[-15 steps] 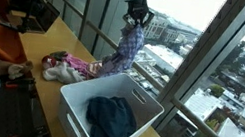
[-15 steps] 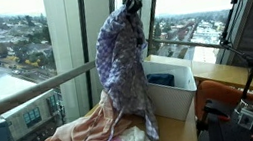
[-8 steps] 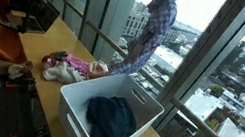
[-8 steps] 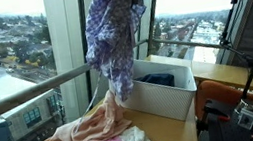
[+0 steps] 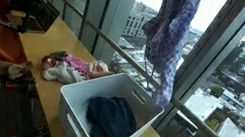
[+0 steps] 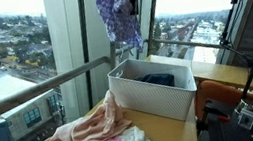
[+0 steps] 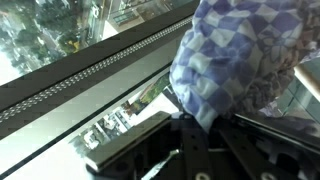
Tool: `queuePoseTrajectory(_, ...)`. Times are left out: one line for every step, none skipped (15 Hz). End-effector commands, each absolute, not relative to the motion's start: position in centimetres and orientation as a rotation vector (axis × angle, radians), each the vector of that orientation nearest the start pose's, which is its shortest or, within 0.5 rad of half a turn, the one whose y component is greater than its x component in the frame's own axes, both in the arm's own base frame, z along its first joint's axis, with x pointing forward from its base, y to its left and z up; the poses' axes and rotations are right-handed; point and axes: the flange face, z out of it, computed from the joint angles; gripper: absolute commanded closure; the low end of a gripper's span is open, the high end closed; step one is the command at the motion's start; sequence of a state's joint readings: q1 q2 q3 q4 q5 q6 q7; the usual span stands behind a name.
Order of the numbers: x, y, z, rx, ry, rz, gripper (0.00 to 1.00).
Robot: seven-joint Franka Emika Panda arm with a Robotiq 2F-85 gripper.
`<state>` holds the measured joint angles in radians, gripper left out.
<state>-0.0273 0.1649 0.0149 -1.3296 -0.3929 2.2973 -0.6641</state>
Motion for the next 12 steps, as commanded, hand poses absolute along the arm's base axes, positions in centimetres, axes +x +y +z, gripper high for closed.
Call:
queuePoseTrajectory(64.4, -2.9, 76.6, 2.191, 0.893, 0.834, 0.99)
queuePoseTrajectory(64.3, -3.4, 77.0, 2.189, 0.879, 0.842, 0.99)
queuePoseTrajectory(64.2, -4.1, 77.4, 2.19, 0.86, 0.849, 0.99)
queuePoseTrajectory(64.1, -4.7, 77.7, 2.192, 0.848, 0.852, 0.99)
queuePoseTrajectory(63.9, -5.4, 78.0, 2.194, 0.833, 0.857, 0.99)
queuePoseTrajectory(63.8, -6.0, 78.2, 2.2, 0.82, 0.861, 0.99)
queuePoseTrajectory(63.7, -6.5, 78.2, 2.208, 0.811, 0.867, 0.99)
queuePoseTrajectory(63.5, -7.0, 78.1, 2.215, 0.8, 0.868, 0.99)
queuePoseTrajectory(63.2, -7.4, 78.1, 2.219, 0.791, 0.868, 0.99)
queuePoseTrajectory(63.0, -7.7, 78.0, 2.223, 0.783, 0.869, 0.99)
queuePoseTrajectory(62.9, -7.9, 78.0, 2.227, 0.776, 0.87, 0.99)
queuePoseTrajectory(62.7, -8.0, 77.9, 2.23, 0.772, 0.871, 0.99)
